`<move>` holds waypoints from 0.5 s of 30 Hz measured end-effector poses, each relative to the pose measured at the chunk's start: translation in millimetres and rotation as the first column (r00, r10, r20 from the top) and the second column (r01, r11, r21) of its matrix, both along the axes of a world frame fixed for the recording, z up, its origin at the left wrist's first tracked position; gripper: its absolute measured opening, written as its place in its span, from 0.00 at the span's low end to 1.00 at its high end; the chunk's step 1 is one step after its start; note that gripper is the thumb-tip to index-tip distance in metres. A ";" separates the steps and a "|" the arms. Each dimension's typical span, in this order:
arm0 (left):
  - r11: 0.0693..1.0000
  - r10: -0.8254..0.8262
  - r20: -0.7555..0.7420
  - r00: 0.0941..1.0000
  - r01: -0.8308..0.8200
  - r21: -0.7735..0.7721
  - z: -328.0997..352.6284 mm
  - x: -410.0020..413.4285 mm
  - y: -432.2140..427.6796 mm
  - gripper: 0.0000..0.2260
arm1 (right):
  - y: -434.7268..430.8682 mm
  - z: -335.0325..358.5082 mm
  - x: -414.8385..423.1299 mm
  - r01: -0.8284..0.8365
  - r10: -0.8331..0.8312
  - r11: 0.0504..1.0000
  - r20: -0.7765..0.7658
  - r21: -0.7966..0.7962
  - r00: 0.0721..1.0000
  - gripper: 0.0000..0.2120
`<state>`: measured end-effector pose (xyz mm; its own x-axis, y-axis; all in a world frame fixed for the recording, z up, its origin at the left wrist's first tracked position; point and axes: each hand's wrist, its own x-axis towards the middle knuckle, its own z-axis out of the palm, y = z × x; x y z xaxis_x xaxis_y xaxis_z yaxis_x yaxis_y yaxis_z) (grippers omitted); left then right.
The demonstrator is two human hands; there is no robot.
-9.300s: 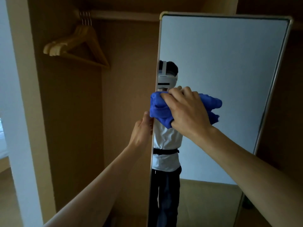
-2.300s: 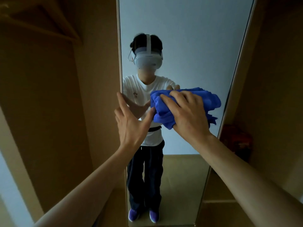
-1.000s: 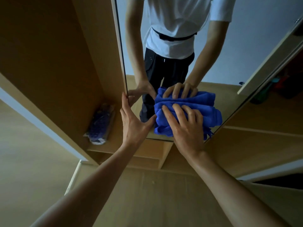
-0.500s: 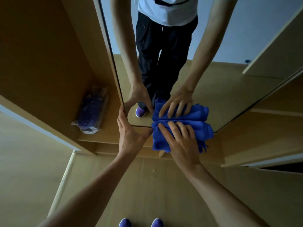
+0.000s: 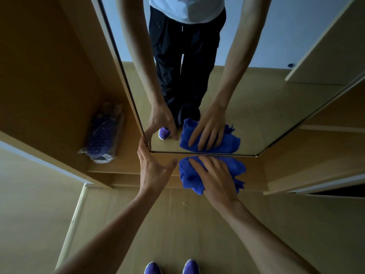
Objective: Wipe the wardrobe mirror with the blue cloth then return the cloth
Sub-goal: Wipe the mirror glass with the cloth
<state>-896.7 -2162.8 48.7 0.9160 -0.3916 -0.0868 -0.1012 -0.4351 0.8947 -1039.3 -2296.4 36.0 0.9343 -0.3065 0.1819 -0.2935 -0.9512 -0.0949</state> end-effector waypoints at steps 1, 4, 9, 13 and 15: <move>1.000 -0.008 -0.010 1.000 0.008 0.023 5.0 -1.9 1.4 0.51 | -0.9 7.0 -3.1 0.001 -0.001 0.999 -0.010 0.034 1.000 0.28; 0.996 -0.025 -0.039 0.999 0.028 0.080 21.8 -9.1 7.6 0.51 | -2.1 32.8 -13.8 0.016 -0.015 0.998 -0.024 0.054 1.000 0.27; 0.993 -0.010 -0.065 0.998 0.018 0.118 67.3 -29.3 12.4 0.49 | -2.8 90.1 -19.0 0.017 -0.017 0.999 -0.011 0.027 1.000 0.31; 0.997 -0.055 -0.018 0.998 0.056 0.053 114.8 -47.1 13.6 0.45 | 0.8 140.5 -18.1 0.013 -0.013 1.000 0.030 -0.021 0.999 0.32; 0.995 -0.100 0.033 0.994 0.100 0.014 139.8 -51.3 13.4 0.42 | 4.3 166.8 -18.7 0.029 -0.027 0.999 0.060 -0.031 0.998 0.33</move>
<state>-948.0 -2149.4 188.5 0.8748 -0.4805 -0.0621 -0.1744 -0.4320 0.8849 -1058.0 -2292.1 202.8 0.9125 -0.3258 0.2474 -0.3151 -0.9454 -0.0825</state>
